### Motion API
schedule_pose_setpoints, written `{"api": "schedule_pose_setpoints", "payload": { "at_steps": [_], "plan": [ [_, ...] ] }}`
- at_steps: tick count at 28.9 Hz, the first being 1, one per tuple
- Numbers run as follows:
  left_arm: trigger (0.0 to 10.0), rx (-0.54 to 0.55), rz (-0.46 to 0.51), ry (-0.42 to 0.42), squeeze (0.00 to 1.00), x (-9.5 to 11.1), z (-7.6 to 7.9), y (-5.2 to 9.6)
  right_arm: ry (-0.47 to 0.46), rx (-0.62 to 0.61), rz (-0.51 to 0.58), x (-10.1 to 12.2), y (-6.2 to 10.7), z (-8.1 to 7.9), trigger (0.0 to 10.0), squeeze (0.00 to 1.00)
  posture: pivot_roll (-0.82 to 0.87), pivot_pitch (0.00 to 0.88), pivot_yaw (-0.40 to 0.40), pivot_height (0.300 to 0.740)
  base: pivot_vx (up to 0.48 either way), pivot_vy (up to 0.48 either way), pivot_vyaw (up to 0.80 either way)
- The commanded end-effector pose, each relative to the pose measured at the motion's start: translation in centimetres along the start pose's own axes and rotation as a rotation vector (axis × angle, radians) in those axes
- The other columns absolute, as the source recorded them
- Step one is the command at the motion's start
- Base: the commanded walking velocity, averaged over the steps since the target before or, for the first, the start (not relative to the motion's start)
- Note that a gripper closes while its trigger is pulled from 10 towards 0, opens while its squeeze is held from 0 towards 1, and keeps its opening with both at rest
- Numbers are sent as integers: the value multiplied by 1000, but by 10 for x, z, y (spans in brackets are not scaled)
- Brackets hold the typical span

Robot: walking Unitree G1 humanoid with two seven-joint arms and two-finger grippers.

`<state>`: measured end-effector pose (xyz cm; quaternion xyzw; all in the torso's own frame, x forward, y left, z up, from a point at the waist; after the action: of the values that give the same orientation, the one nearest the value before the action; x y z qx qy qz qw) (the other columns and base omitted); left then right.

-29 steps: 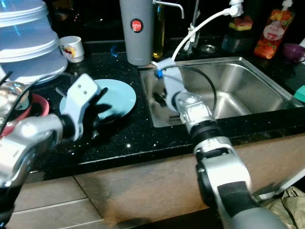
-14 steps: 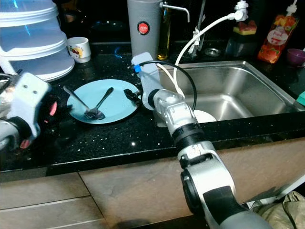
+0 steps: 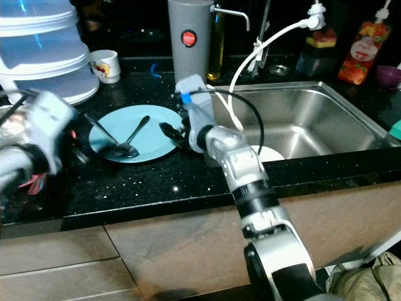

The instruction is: Kitchen organization

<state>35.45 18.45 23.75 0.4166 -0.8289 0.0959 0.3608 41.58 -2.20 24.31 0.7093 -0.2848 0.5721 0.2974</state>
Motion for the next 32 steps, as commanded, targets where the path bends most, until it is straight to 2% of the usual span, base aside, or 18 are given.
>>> {"api": "schedule_pose_setpoints", "payload": {
  "at_steps": [1,4,5,6,8,9,10,13,18,21,22,23,24,25,28,32],
  "plan": [
    [10000,-57,-16,-38,1000,-5,2,2,-10,-2,14,4,4,1,10000,0,71,50,-18,740,0,0,0],
    [10000,-48,-73,-58,1000,-16,-6,1,-17,-6,15,4,5,2,10000,0,70,50,-18,740,0,0,0],
    [10000,-17,-116,-42,835,-27,-17,-1,-27,-6,17,3,6,2,10000,0,73,48,-15,740,0,0,0],
    [10000,15,-126,-18,137,-32,-25,-4,-33,-5,19,3,7,1,10000,0,73,48,-15,740,0,0,0],
    [10000,23,-125,-12,137,-33,-27,-5,-34,-4,19,3,8,1,10000,0,72,49,-14,740,0,0,0],
    [10000,32,-112,-3,0,-33,-30,-7,-34,-5,20,2,8,1,10000,0,72,49,-14,740,0,0,0],
    [10000,57,-85,16,0,-31,-36,-11,-34,-6,23,3,9,0,10000,0,71,49,-12,740,0,0,0],
    [10000,73,-55,26,0,-28,-42,-15,-34,-6,25,4,10,-1,10000,0,67,50,-9,740,0,0,0],
    [10000,62,4,45,0,-20,-44,-24,-26,-11,26,6,12,0,10000,0,64,51,-7,740,0,0,0],
    [10000,153,20,93,0,-19,-57,-28,-24,-14,24,6,14,1,10000,0,64,53,-10,740,0,0,0],
    [10000,153,20,93,0,-19,-57,-28,-24,-14,24,6,14,1,10000,0,64,53,-10,740,0,0,0],
    [10000,226,1,133,0,-24,-66,-28,-25,-14,23,6,14,1,10000,0,65,55,-12,740,0,0,0],
    [10000,226,1,133,0,-24,-66,-28,-25,-14,23,6,14,1,10000,0,65,55,-12,740,0,0,0],
    [10000,282,-26,167,0,-30,-72,-28,-26,-14,22,5,14,0,10000,0,64,56,-14,740,0,0,0],
    [10000,300,-96,154,0,-43,-69,-33,-20,-9,15,3,14,-2,10000,0,60,58,-13,740,0,0,0],
    [10000,238,-25,114,0,-30,-61,-36,8,-7,7,-1,15,-3,10000,0,57,61,-11,740,0,0,0]
  ]
}}
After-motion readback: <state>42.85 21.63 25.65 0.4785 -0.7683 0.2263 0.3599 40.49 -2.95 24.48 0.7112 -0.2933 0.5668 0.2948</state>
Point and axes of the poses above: a point about 5 cm out from each wrist's last joint towards the gripper, its own y axis pointing back from the gripper into the wrist, its own x axis along the axis of the wrist's last joint, z = x × y, the point moved 5 cm from there along -y, pointing out of the wrist towards the gripper, and after that the axes turned 15 degrees about -y, right-handed, at the moved point
